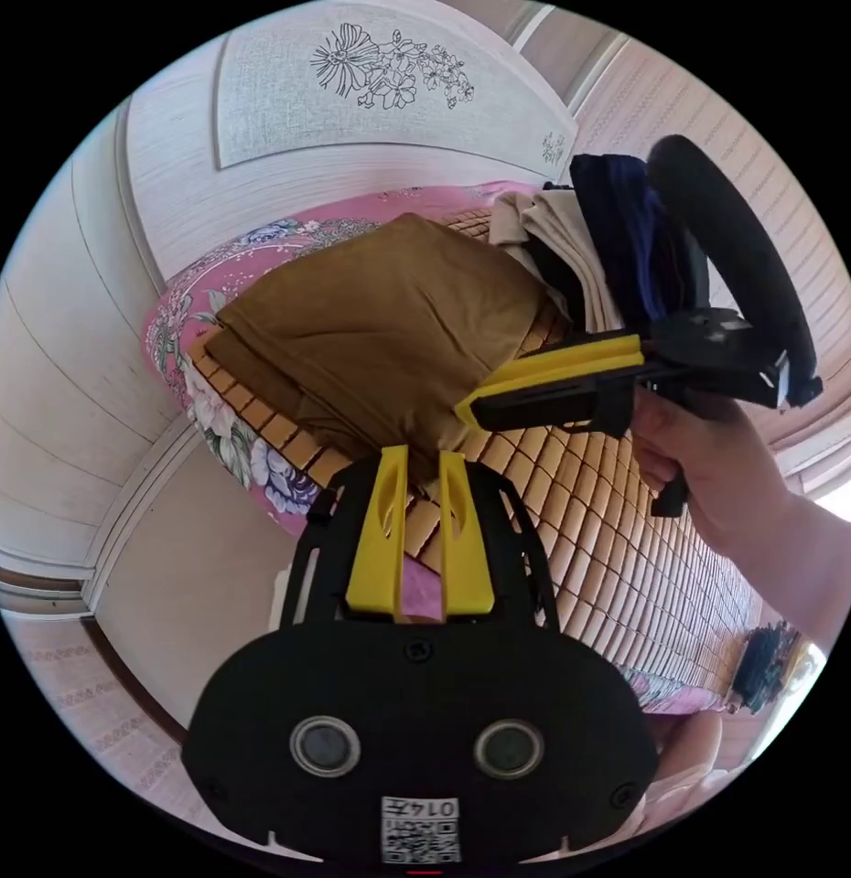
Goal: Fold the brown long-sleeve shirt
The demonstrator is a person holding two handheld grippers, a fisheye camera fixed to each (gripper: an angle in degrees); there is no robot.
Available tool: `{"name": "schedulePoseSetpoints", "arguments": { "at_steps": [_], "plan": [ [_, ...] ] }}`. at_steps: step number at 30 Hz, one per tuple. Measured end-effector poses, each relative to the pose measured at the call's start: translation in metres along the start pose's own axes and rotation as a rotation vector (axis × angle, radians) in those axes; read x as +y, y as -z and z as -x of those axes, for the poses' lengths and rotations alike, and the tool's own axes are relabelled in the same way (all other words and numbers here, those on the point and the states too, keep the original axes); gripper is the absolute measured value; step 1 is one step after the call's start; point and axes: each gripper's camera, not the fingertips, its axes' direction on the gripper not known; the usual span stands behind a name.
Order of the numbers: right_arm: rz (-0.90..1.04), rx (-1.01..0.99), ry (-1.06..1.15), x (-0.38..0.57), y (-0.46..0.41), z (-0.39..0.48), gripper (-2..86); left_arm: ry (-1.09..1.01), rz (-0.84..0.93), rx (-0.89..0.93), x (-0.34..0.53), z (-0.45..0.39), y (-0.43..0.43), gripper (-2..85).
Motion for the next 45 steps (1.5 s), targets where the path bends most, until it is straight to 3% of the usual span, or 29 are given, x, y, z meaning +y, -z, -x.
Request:
{"name": "schedulePoseSetpoints", "arguments": {
  "at_steps": [5, 12, 20, 26, 30, 33, 35, 37, 41, 45],
  "plan": [
    [-0.003, 0.033, 0.006, 0.04, 0.018, -0.022, 0.3, -0.085, -0.024, 0.083, 0.012, -0.024, 0.008, -0.5],
    [-0.097, 0.068, -0.22, 0.234, 0.086, -0.066, -0.2, -0.342, -0.069, 0.384, 0.086, -0.179, 0.034, -0.9],
    [0.112, 0.233, -0.739, 0.496, 0.112, -0.07, 0.3, -0.615, 0.213, 0.772, 0.206, -0.384, -0.011, 3.0],
    [0.074, 0.277, -0.889, 0.606, 0.13, -0.019, 6.7, -0.718, 0.397, 0.715, 0.299, -0.411, -0.031, 4.7],
    [-0.011, 0.107, -0.748, 0.597, 0.124, 0.022, 12.3, -0.701, 0.486, 0.608, 0.338, -0.414, -0.062, 5.0],
    [0.029, 0.06, -0.575, 0.562, 0.106, 0.048, 14.2, -0.672, 0.521, 0.588, 0.352, -0.423, -0.083, 5.0],
    [0.094, 0.122, -0.536, 0.547, 0.094, 0.054, 14.4, -0.67, 0.517, 0.566, 0.358, -0.428, -0.091, 5.0],
    [0.133, 0.322, -0.606, 0.551, 0.097, 0.053, 9.4, -0.676, 0.513, 0.543, 0.365, -0.436, -0.099, 5.0],
    [0.018, 0.167, -0.671, 0.59, 0.136, 0.047, 4.4, -0.716, 0.494, 0.507, 0.378, -0.45, -0.109, 5.1],
    [-0.217, 0.097, -0.828, 0.662, 0.207, 0.045, 2.8, -0.778, 0.484, 0.511, 0.398, -0.477, -0.123, 6.3]
  ]
}}
